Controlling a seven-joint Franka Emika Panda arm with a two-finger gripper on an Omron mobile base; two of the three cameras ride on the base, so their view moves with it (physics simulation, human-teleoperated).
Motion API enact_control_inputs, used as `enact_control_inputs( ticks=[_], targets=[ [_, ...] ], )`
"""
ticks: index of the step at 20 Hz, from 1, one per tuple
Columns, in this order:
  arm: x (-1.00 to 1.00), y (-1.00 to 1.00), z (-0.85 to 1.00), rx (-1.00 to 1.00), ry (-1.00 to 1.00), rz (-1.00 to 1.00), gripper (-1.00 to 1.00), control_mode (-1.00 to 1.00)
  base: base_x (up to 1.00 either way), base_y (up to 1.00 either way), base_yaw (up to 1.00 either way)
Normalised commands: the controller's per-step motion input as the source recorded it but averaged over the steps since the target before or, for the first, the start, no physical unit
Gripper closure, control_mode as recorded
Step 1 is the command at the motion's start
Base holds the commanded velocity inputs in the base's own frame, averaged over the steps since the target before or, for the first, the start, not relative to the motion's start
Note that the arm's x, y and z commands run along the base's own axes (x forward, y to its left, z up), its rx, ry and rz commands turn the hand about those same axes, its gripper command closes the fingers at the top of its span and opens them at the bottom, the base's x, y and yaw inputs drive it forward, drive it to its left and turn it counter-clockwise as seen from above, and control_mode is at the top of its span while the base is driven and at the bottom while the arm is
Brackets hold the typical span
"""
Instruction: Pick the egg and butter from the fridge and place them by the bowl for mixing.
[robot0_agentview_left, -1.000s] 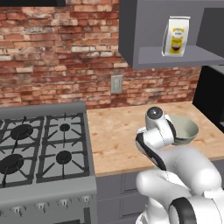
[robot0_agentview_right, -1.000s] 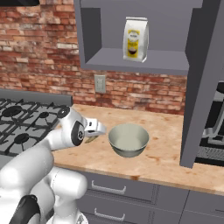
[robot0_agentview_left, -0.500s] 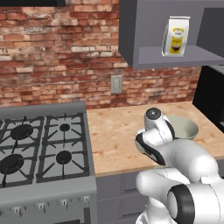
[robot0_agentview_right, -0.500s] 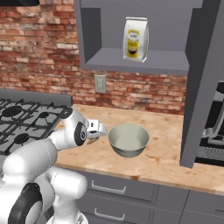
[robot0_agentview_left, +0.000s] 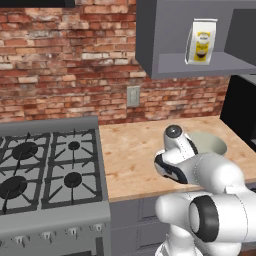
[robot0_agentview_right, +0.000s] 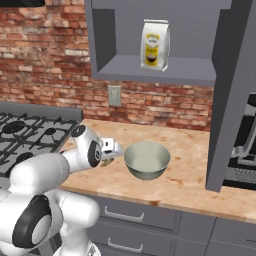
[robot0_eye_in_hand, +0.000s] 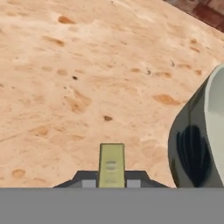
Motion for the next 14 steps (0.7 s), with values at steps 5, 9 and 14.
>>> enact_control_inputs(
  ticks=[5,9,14],
  targets=[
    [0.0,0.0,-0.06,-0.01,0.0,0.01,-1.0,-1.0,0.0,0.0,0.0],
    [0.0,0.0,0.0,0.0,0.0,0.0,-1.0,-1.0,0.0,0.0,0.0],
    [-0.24,0.17,0.78,0.0,-0.03,-0.02,-1.0,-1.0,0.0,0.0,0.0]
  ],
)
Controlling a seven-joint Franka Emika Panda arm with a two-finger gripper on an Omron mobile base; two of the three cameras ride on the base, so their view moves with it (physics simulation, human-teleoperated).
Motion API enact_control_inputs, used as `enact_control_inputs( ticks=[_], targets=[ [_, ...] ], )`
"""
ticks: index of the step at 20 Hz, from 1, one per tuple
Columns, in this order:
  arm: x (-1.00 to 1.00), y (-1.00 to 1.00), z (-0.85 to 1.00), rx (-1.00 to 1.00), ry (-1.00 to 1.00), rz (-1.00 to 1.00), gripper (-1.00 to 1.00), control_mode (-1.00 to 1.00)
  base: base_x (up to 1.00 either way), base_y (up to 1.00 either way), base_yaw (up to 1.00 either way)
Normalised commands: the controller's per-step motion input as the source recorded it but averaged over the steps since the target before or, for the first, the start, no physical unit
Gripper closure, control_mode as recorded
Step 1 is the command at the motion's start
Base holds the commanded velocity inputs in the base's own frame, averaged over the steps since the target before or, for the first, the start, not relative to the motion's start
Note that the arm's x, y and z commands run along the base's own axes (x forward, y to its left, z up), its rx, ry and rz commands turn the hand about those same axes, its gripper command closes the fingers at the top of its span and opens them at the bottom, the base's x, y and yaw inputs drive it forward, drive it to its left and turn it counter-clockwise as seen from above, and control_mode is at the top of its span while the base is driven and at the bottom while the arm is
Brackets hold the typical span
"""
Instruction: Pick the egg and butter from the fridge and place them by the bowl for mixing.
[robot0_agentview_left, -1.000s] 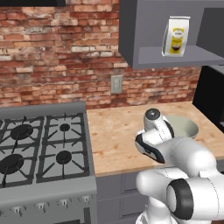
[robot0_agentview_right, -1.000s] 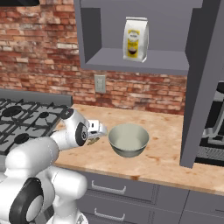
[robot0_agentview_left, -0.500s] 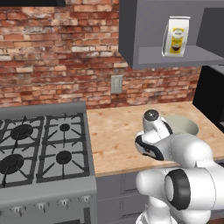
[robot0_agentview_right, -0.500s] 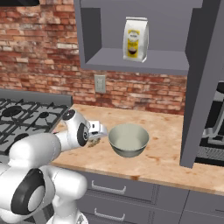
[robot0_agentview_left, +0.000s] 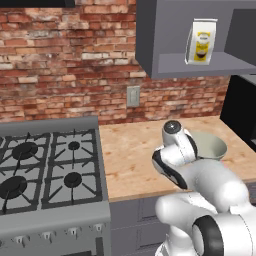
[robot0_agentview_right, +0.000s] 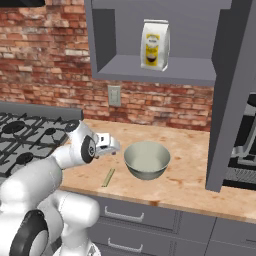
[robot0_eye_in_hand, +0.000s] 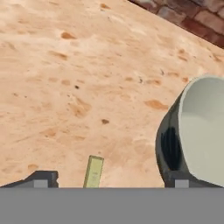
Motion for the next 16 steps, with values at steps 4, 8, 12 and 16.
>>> enact_control_inputs(
  ticks=[4,8,12,16],
  targets=[
    [-0.91,0.27,1.0,0.05,-0.02,0.0,-1.0,-1.0,0.0,0.0,0.0],
    [-1.0,0.21,0.83,0.07,-0.02,0.0,-1.0,-1.0,0.0,0.0,0.0],
    [-1.0,0.01,0.35,0.12,-0.07,0.04,-1.0,-1.0,0.0,0.0,0.0],
    [-1.0,-0.06,0.14,0.15,-0.11,0.22,-1.0,-1.0,0.0,0.0,0.0]
  ],
)
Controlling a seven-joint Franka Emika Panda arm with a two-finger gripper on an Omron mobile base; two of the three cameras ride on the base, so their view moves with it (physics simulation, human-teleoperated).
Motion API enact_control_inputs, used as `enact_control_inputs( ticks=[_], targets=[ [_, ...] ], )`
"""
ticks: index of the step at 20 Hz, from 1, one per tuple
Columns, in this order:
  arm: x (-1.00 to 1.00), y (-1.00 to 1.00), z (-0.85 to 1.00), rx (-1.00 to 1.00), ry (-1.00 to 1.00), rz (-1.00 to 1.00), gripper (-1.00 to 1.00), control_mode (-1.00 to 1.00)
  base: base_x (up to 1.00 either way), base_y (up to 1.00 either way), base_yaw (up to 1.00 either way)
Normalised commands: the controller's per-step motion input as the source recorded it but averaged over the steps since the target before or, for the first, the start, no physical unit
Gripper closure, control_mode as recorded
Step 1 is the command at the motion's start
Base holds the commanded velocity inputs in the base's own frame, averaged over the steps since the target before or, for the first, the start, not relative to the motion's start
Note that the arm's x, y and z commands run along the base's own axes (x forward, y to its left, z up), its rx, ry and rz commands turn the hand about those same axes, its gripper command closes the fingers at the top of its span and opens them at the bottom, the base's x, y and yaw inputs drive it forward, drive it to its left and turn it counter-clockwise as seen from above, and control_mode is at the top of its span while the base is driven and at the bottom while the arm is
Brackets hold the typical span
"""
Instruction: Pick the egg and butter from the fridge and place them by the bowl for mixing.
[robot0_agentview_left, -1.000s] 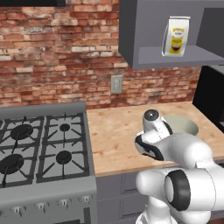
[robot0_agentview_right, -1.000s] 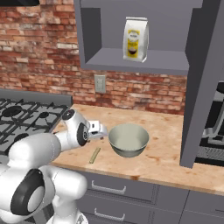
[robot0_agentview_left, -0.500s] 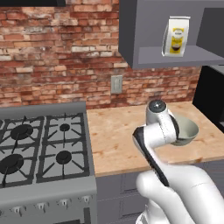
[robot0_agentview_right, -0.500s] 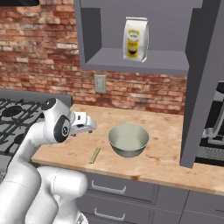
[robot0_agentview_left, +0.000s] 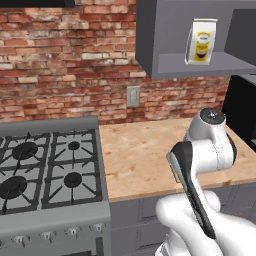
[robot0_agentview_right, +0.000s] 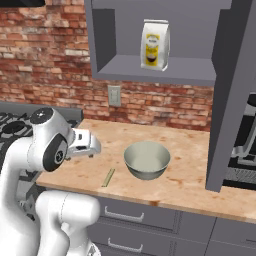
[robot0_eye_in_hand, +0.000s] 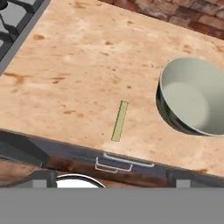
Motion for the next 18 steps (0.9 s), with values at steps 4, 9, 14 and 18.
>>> enact_control_inputs(
  ticks=[4,9,14,18],
  targets=[
    [-0.66,-0.18,0.05,0.06,-0.2,0.26,-1.0,-1.0,0.0,0.0,0.0],
    [-0.18,0.13,-0.12,0.0,0.0,0.11,-1.0,-1.0,0.0,0.0,0.0],
    [-0.15,0.07,-0.13,0.0,0.01,0.13,-1.0,1.0,-0.34,0.08,0.7],
    [0.0,0.0,0.0,0.0,0.0,0.0,-1.0,1.0,-0.05,0.0,1.0]
  ],
)
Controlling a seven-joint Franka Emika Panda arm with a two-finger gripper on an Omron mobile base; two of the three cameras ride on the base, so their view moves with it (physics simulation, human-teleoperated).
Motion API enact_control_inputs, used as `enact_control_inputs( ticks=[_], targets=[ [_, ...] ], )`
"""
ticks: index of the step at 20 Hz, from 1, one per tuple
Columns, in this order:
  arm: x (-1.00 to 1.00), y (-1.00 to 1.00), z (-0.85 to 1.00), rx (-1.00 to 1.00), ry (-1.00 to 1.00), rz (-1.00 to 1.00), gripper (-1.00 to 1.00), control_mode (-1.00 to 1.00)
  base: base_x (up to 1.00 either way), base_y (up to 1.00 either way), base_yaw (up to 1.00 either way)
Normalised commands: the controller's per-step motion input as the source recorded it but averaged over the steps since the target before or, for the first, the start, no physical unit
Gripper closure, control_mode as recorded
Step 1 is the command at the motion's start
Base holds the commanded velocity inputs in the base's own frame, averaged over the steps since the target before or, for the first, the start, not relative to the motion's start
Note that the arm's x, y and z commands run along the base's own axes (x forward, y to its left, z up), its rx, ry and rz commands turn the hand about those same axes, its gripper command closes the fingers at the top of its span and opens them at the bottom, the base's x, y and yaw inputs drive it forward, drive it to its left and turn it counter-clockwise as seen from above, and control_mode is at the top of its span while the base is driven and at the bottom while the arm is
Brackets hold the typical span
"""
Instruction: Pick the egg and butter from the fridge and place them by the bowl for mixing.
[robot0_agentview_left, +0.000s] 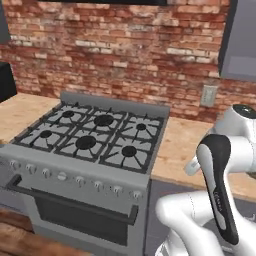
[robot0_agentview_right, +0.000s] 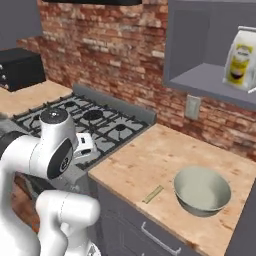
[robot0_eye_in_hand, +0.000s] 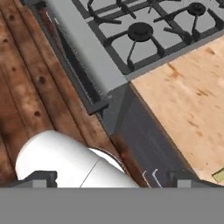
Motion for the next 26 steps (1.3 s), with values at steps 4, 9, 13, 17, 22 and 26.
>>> enact_control_inputs(
  ticks=[4,9,13,17,22,26],
  targets=[
    [0.0,0.0,0.0,0.0,0.0,0.0,-1.0,1.0,-0.03,0.0,1.0],
    [0.0,0.0,0.0,0.0,0.0,0.0,-1.0,1.0,-0.02,0.11,0.98],
    [0.0,0.0,0.0,0.0,0.0,0.0,-1.0,1.0,0.22,0.74,0.58],
    [0.0,0.0,0.0,0.0,0.0,0.0,-1.0,1.0,0.91,1.0,0.23],
    [0.0,0.0,0.0,0.0,0.0,0.0,-1.0,1.0,1.0,0.84,0.25],
    [0.0,0.0,0.0,0.0,0.0,0.0,-1.0,1.0,1.0,0.82,0.2]
  ],
)
